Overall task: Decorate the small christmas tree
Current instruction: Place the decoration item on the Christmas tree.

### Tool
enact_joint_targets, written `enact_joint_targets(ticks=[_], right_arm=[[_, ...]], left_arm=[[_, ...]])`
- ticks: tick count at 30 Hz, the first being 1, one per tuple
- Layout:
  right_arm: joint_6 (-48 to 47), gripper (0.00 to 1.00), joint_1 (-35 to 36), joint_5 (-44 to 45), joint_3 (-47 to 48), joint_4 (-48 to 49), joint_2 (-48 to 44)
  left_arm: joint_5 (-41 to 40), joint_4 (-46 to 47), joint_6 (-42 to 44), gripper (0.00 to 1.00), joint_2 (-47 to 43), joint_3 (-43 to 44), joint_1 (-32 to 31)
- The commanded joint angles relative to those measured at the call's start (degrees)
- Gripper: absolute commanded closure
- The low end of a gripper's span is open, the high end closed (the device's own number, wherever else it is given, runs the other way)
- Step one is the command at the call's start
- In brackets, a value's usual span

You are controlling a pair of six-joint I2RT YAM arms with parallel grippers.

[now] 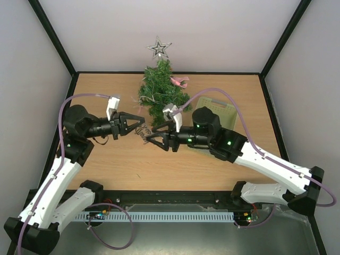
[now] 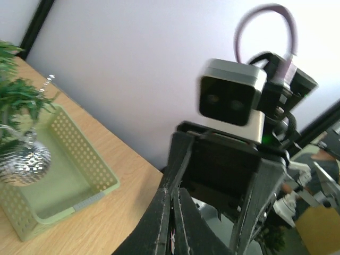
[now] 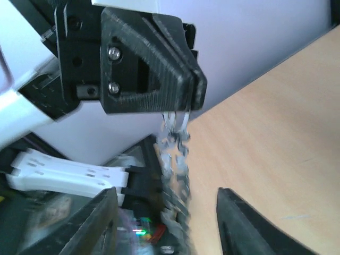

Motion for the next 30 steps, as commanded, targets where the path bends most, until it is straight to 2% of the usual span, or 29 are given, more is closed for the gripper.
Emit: enact_joint_targets(ticks=[1, 3, 4, 8, 14, 17, 20, 25, 30], right_arm=[[-15.2, 0.47, 0.3, 14.2, -3.0, -1.7, -6.4], [-25.5, 0.53, 0.3, 20.1, -6.6, 1.3, -9.9], [-32.1, 0.54, 0.4, 20.3, -8.7, 2.8, -11.7], [-61.0, 0.53, 0.3, 13.8, -13.8, 6.6, -17.1], [-85.1, 0.53, 0.7, 15.6, -14.8, 11.7, -15.3], [-92.7, 0.58, 1.6, 17.4, -17.0, 16.8, -14.6], [-98.3, 0.57, 2.8, 20.7, -18.3, 20.2, -13.9], [-102.4, 0.55, 4.0, 21.3, -19.7, 26.4, -12.8], [-105.2, 0.59, 5.6, 23.4, -19.0, 29.1, -9.7]], left_arm=[[-6.9, -3.0, -4.0, 0.97, -0.8, 2.4, 0.4], [-9.9, -3.1, -6.2, 0.98, -1.3, 2.3, 0.6], [-11.6, -3.3, -7.4, 0.98, -1.6, 2.3, 0.7], [-16.3, -4.0, -13.1, 0.98, -2.4, 1.9, 1.2], [-15.8, -0.7, -25.6, 0.98, -1.8, -0.1, 1.4], [-15.7, -0.3, -27.8, 0.98, -1.8, -0.4, 1.4], [-15.3, 0.6, -29.9, 0.98, -2.1, -1.3, 1.4], [-15.6, 3.1, -33.9, 0.97, -3.2, -3.8, 1.4], [-15.4, 4.7, -36.1, 0.98, -3.1, -5.4, 1.4]])
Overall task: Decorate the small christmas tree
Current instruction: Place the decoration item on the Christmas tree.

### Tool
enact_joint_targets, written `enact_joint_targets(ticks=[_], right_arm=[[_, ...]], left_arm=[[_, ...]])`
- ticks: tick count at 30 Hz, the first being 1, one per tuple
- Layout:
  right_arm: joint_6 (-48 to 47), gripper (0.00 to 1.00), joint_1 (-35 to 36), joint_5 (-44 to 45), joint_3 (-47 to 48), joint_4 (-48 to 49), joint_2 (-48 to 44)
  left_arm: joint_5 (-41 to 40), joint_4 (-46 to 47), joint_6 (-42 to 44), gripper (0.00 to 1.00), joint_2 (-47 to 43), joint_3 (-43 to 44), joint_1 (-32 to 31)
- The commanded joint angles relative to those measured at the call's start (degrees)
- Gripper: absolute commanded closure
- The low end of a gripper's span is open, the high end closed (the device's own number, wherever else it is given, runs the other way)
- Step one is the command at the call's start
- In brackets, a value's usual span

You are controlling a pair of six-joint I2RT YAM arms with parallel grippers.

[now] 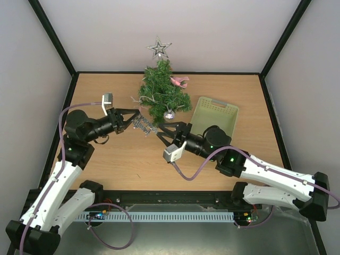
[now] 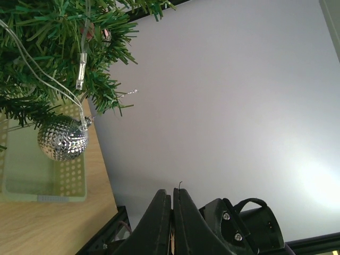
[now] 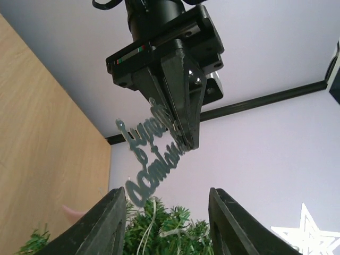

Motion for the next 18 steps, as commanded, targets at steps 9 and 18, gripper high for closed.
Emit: enact_joint_targets(ticks=[9, 18], right_arm=[[-7.5, 0.84, 2.4, 5.8, 0.5, 10.7, 5.9], [-3.5, 0.98, 3.1, 12.2, -1.4, 12.3, 5.0]], left_arm=[[0.7, 4.1, -5.7, 0.97, -2.1, -3.0, 0.3], [-0.9, 3.4, -6.7, 0.85, -3.3, -3.4, 0.4]])
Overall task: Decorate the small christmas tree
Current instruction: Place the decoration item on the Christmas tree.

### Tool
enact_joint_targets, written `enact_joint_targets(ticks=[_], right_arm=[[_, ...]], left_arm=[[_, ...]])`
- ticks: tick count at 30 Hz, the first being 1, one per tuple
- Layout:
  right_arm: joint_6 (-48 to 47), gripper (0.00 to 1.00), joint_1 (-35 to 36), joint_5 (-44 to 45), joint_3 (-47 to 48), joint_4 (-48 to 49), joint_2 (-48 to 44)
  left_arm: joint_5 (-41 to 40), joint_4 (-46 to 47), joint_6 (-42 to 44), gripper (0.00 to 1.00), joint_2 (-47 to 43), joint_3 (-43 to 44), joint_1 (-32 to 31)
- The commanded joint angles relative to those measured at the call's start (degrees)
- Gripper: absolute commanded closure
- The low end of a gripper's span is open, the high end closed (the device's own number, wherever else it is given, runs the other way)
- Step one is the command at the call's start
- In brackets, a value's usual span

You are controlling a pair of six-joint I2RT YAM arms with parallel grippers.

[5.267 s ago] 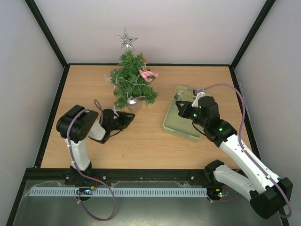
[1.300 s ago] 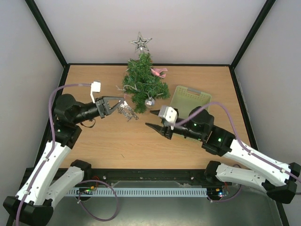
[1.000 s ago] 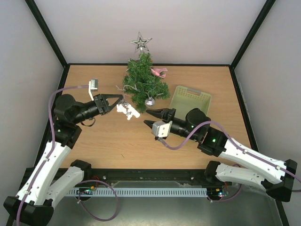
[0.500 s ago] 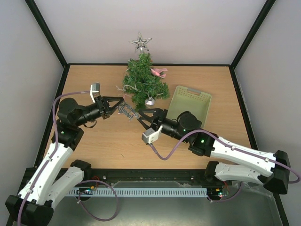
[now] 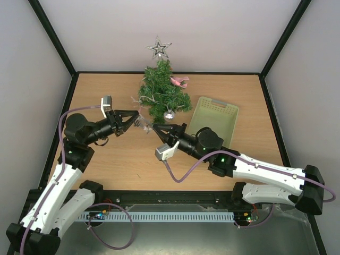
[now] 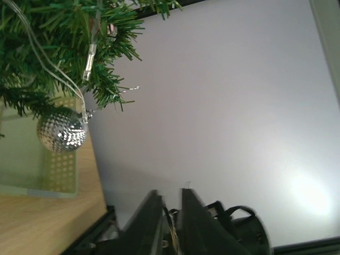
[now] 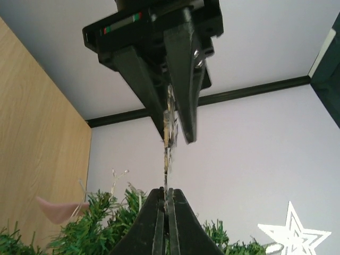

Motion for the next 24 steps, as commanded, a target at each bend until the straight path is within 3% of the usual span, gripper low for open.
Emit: enact_joint_targets(ticks=[1, 5, 8, 11, 12, 17, 20, 24], right_arm=[[4.0, 0.98, 0.4, 4.6, -1.0, 2.4, -1.4], [11.8, 0.98, 0.4, 4.9, 0.1, -1.6, -2.7], [27.4, 0.98, 0.5, 6.1, 5.2, -7.8, -3.4], [49.3, 0.98, 0.5, 12.6, 13.3, -13.5, -1.4], [52.8, 0.98, 0.4, 13.2, 15.9, -17.0, -0.3], [67.9, 0.98, -0.8, 11.9, 23.8, -23.3, 3.2], [76.9, 0.98, -5.5, 4.5, 27.6, -24.3, 6.1], [84.5, 0.98, -10.0, 0.2, 30.4, -23.7, 10.3]], left_arm=[[-1.6, 0.2, -1.3, 0.75, -1.8, -0.3, 0.5], [-4.5, 2.0, -0.5, 0.65, -2.5, 0.6, 1.1], [-7.9, -1.5, 5.8, 0.36, -1.9, 4.4, 1.6], [-14.1, -10.9, 20.4, 0.04, -1.0, 11.3, 1.8], [-16.5, -13.4, 24.7, 0.01, -0.9, 13.1, 1.7], [-25.7, -18.2, 38.0, 0.00, -1.5, 17.7, 1.9], [-30.1, -19.5, 43.1, 0.00, -1.1, 19.2, 1.9], [-30.8, -19.5, 47.7, 0.00, 1.6, 20.0, 1.9]])
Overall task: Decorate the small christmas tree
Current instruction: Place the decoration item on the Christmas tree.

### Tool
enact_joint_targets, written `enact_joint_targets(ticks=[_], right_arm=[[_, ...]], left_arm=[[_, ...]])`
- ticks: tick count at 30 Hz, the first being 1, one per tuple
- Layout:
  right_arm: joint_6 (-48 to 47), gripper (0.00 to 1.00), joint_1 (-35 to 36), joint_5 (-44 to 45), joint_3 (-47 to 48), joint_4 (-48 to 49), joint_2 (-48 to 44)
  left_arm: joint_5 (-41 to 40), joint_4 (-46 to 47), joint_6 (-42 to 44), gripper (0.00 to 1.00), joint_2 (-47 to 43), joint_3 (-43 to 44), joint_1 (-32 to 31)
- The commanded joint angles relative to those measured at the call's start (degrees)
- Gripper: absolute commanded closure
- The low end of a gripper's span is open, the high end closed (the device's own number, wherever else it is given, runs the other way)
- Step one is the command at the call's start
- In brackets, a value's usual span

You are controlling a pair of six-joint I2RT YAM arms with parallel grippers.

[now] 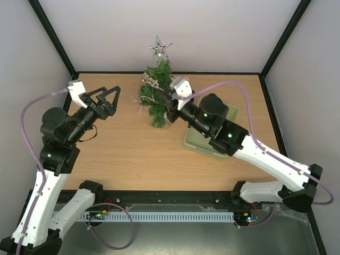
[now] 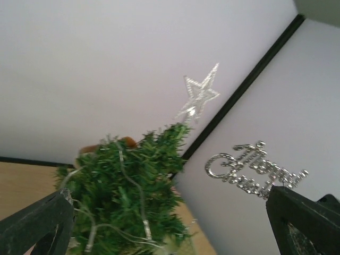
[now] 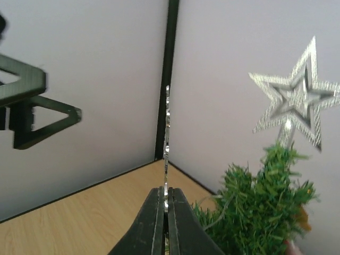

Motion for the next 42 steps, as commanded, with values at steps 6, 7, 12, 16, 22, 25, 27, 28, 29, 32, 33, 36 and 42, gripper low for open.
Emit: enact_joint_targets(ticks=[6, 7, 12, 16, 22, 25, 27, 28, 29, 32, 33, 36, 42], right_arm=[[23.4, 0.98, -7.5, -6.5, 3.2, -0.7, 8.5], [24.8, 0.98, -8.0, -5.9, 3.7, -1.2, 9.2], [28.7, 0.98, -8.3, -1.6, 2.4, -1.6, 10.4], [30.3, 0.98, -8.5, 0.9, 1.1, -0.6, 10.6], [30.9, 0.98, -9.0, 1.2, 1.2, 0.2, 12.3], [31.4, 0.98, -9.1, 1.5, 0.9, 0.7, 12.5], [31.8, 0.98, -9.2, 1.6, 0.8, 0.8, 12.8], [32.0, 0.98, -9.3, 1.6, 0.7, 0.9, 13.0], [32.1, 0.98, -9.2, 1.6, 0.6, 1.0, 13.3], [32.7, 0.98, -9.3, 1.6, 0.5, 1.1, 14.1], [33.0, 0.98, -9.3, 1.5, 0.4, 1.3, 14.1], [33.5, 0.98, -9.3, 1.8, -0.1, 1.6, 14.0], [34.0, 0.98, -9.3, 2.7, -0.4, 0.6, 13.8]], left_arm=[[-1.6, -1.0, 11.2, 0.06, 8.4, 2.1, 0.6], [-0.5, 0.0, 11.4, 0.08, 9.2, 1.9, 0.7], [3.4, 3.6, 10.7, 0.23, 12.9, 1.6, 0.7], [5.8, 5.9, 9.6, 0.33, 16.5, 1.5, 0.7], [8.8, 10.2, 10.0, 0.39, 20.7, 1.4, 0.7], [10.3, 12.5, 9.7, 0.40, 21.9, 1.7, 0.7], [10.9, 13.5, 9.2, 0.41, 22.6, 1.9, 0.7], [11.2, 13.9, 8.9, 0.41, 23.0, 2.0, 0.7], [11.5, 14.3, 8.8, 0.42, 23.4, 2.0, 0.7], [12.5, 15.8, 8.1, 0.43, 24.3, 1.4, 0.6], [12.6, 16.3, 8.0, 0.44, 24.5, 1.0, 0.6], [12.5, 17.8, 7.4, 0.46, 25.2, -0.3, 0.5], [13.0, 18.6, 7.4, 0.48, 27.4, -0.6, 0.3]])
